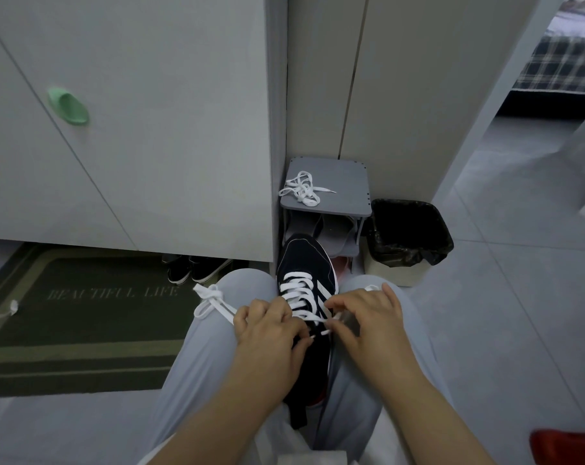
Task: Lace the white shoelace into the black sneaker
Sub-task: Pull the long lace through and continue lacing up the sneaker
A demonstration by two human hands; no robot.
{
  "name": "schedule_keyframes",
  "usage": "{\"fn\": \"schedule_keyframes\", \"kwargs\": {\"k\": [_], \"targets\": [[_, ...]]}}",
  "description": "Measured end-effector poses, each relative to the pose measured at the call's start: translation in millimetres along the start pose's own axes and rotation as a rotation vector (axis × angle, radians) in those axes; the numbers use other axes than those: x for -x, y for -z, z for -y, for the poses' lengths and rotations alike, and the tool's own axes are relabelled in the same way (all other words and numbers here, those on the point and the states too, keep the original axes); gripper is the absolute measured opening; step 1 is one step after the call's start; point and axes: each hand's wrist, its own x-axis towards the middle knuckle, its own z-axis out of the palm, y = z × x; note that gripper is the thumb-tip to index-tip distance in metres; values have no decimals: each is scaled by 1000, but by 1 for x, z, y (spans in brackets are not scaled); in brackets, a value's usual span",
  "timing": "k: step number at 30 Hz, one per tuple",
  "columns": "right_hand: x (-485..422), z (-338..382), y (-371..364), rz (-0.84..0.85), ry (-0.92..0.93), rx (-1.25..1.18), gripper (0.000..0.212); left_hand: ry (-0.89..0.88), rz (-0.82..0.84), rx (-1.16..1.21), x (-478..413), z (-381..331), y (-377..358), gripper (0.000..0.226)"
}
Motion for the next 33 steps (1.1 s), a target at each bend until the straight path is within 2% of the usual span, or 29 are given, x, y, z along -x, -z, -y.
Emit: {"fn": "schedule_keyframes", "kwargs": {"k": [3, 6, 8, 11, 15, 17, 19, 21, 23, 25, 27, 29, 31, 33], "targets": [[1, 0, -2, 6, 88, 154, 14, -28, 94, 47, 5, 5, 10, 10], [0, 2, 2, -31, 79, 141, 24, 8, 315, 192, 2, 18, 35, 12], [-1, 3, 6, -64, 39, 89, 24, 59, 438, 486, 3, 25, 54, 14], [-2, 10, 12, -3, -36, -23, 17, 223, 517, 1032, 3, 27, 74, 13], [-3, 6, 20, 142, -118, -239, 10, 428, 429, 1623, 6, 22, 70, 17], [-2, 1, 29, 204, -207, -335, 12, 495, 380, 1705, 5, 23, 69, 15], [-2, 0, 37, 234, -292, -439, 17, 530, 381, 1520, 2, 28, 69, 18], [-2, 4, 42, 226, -353, -570, 24, 406, 393, 996, -2, 33, 67, 17], [-5, 12, 44, 229, -375, -710, 25, 176, 388, 483, -4, 38, 62, 20], [-6, 18, 43, 232, -357, -798, 27, 43, 426, 141, -8, 38, 60, 47], [-6, 20, 42, 209, -356, -824, 32, -10, 428, -62, -12, 36, 56, 80], [-6, 17, 40, 183, -376, -825, 34, 16, 349, -33, -13, 36, 54, 79], [-5, 16, 39, 164, -396, -822, 32, 76, 168, 184, -10, 37, 55, 55], [-4, 14, 38, 146, -410, -834, 26, 187, 77, 464, -8, 37, 59, 33]]}}
